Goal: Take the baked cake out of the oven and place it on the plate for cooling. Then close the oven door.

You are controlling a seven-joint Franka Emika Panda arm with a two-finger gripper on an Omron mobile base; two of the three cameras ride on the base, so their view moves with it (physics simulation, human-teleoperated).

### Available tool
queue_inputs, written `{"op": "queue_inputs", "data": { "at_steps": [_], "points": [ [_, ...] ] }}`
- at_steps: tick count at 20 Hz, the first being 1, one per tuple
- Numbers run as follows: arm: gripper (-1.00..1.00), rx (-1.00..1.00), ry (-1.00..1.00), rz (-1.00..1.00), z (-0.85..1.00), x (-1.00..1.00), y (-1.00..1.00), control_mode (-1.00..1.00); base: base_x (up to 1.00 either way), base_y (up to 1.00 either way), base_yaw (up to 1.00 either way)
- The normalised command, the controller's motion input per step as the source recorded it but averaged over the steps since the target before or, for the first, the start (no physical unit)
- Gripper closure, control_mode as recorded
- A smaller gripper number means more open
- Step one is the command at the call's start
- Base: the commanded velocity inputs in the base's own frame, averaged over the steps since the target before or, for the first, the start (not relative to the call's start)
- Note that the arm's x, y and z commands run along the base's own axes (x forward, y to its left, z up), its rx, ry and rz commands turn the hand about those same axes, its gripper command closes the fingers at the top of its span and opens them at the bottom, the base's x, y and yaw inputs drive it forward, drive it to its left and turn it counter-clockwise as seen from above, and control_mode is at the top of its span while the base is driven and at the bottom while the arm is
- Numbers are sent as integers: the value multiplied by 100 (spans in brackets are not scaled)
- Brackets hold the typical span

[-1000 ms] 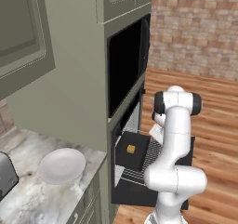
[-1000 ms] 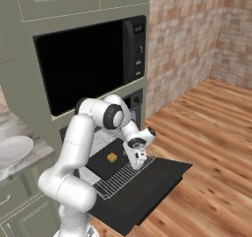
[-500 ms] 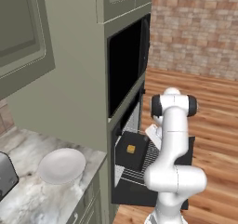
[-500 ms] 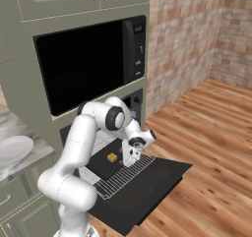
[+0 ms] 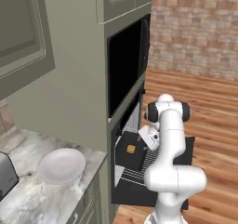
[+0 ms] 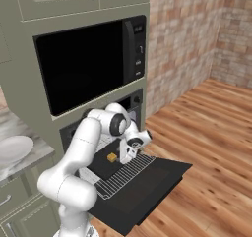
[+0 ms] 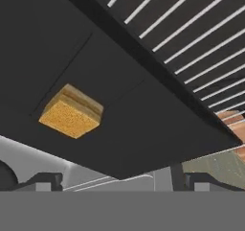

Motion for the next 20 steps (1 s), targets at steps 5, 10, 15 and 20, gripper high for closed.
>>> {"op": "queue_inputs", "data": {
  "at_steps": [5,10,15,20],
  "points": [
    [-100,4,0,0,-46,25,29,-100,0,0,0],
    [-100,7,1,-1,-15,34,15,-100,0,0,0],
    [-100,8,2,0,-23,26,0,-100,0,0,0],
    [-100,4,0,-1,-37,18,0,-100,0,0,0]
  ]
}}
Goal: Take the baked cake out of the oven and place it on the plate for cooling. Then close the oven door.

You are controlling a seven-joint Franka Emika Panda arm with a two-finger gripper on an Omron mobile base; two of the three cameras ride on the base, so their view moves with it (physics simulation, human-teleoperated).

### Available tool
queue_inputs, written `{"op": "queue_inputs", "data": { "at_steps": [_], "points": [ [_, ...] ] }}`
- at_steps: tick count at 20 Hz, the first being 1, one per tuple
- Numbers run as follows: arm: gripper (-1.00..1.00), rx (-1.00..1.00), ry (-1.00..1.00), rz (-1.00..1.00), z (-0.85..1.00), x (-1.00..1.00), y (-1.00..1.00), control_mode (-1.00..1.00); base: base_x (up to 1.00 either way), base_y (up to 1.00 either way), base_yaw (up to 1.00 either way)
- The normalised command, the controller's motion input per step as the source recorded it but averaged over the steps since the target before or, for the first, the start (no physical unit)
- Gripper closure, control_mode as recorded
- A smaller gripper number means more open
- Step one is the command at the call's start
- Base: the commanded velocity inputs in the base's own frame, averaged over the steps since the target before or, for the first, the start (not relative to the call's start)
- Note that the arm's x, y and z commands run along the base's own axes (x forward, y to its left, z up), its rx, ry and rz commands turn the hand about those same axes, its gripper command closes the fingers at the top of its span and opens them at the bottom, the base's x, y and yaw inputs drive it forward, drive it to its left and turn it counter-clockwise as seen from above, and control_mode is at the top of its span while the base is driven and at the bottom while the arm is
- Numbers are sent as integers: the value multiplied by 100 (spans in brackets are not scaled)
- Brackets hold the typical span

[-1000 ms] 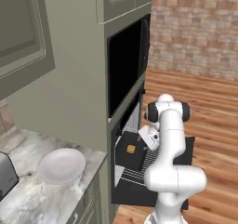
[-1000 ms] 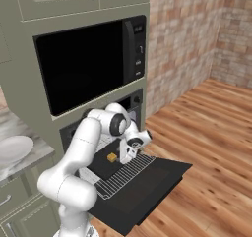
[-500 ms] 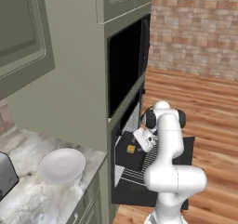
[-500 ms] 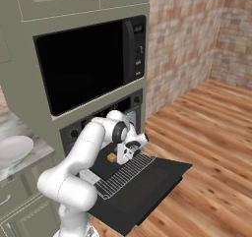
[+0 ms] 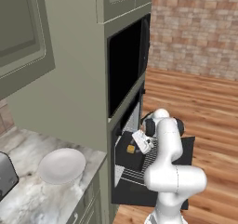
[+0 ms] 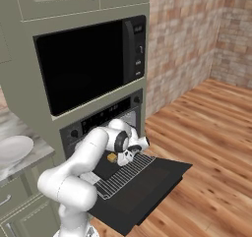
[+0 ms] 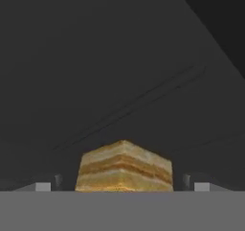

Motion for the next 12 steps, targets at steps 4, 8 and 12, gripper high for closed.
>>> {"op": "queue_inputs", "data": {
  "at_steps": [4,8,12],
  "points": [
    [-100,2,0,-2,-32,28,0,-100,0,0,0],
    [-100,3,0,-3,-10,18,0,-100,0,0,0],
    [-100,5,2,-3,0,0,0,-100,0,0,0]
  ]
}}
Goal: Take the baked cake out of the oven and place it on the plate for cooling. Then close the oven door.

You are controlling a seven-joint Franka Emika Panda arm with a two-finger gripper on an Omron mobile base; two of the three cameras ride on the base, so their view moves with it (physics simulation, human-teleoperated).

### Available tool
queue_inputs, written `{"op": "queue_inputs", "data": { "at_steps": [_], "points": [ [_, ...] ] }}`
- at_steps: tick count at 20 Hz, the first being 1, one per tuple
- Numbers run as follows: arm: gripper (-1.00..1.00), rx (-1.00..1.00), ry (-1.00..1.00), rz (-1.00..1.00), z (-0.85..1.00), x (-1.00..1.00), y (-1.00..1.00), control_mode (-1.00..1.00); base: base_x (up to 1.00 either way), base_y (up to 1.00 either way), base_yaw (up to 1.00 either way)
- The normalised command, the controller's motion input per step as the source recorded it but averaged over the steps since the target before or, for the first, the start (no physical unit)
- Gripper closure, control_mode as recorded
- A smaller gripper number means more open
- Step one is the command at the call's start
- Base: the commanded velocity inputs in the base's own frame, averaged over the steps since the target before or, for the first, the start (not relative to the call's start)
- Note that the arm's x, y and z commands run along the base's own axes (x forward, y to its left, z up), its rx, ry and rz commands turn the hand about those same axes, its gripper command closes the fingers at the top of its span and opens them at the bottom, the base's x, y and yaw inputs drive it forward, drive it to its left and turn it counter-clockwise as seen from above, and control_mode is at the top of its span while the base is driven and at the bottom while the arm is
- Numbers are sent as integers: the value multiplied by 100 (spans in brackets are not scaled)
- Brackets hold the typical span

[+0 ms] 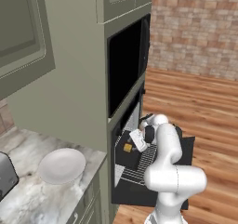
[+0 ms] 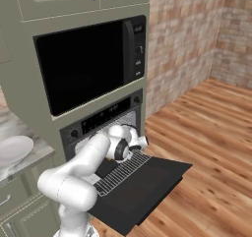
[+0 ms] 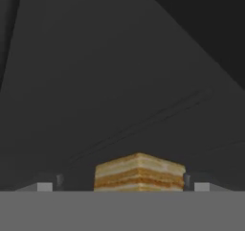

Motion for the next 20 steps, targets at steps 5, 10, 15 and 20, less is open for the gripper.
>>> {"op": "queue_inputs", "data": {
  "at_steps": [5,10,15,20],
  "points": [
    [-100,1,2,-2,0,-7,3,-100,0,0,0],
    [-100,0,3,0,-1,-25,12,-100,0,0,0],
    [-100,0,1,0,0,-27,23,-100,0,0,0],
    [-100,0,0,0,0,-10,27,-100,0,0,0]
  ]
}}
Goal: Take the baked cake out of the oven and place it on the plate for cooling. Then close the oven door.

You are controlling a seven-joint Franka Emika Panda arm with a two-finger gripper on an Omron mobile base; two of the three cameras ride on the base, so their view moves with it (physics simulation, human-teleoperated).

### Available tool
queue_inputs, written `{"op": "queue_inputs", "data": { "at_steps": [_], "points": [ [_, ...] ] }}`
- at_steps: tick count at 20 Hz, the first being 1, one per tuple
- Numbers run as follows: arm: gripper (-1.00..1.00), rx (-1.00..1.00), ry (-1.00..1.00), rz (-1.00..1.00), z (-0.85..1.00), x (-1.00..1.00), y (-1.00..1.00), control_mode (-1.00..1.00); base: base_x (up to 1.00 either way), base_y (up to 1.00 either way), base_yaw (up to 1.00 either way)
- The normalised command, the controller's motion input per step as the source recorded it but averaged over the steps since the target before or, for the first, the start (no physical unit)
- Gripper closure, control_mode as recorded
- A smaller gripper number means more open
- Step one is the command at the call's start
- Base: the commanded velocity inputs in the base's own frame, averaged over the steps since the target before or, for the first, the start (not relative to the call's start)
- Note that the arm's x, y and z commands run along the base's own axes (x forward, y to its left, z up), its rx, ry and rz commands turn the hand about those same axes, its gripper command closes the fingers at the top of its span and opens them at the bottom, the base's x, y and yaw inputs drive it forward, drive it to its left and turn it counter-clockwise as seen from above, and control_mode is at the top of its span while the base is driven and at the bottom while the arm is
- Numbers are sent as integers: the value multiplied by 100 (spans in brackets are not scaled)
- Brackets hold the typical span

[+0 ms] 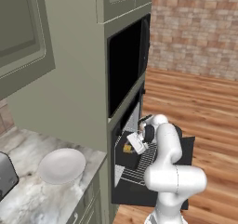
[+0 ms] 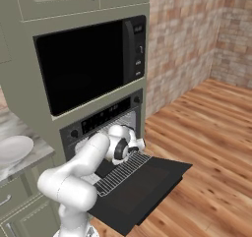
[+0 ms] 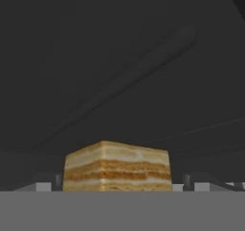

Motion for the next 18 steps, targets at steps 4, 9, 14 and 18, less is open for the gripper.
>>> {"op": "queue_inputs", "data": {
  "at_steps": [4,9,14,18],
  "points": [
    [-100,0,3,-4,0,0,27,-100,0,0,0],
    [100,0,0,-6,-2,0,4,-100,0,0,0],
    [100,0,-1,-12,-2,0,-5,-100,0,0,0],
    [100,-2,-13,-9,0,-18,-8,-100,0,0,0]
  ]
}}
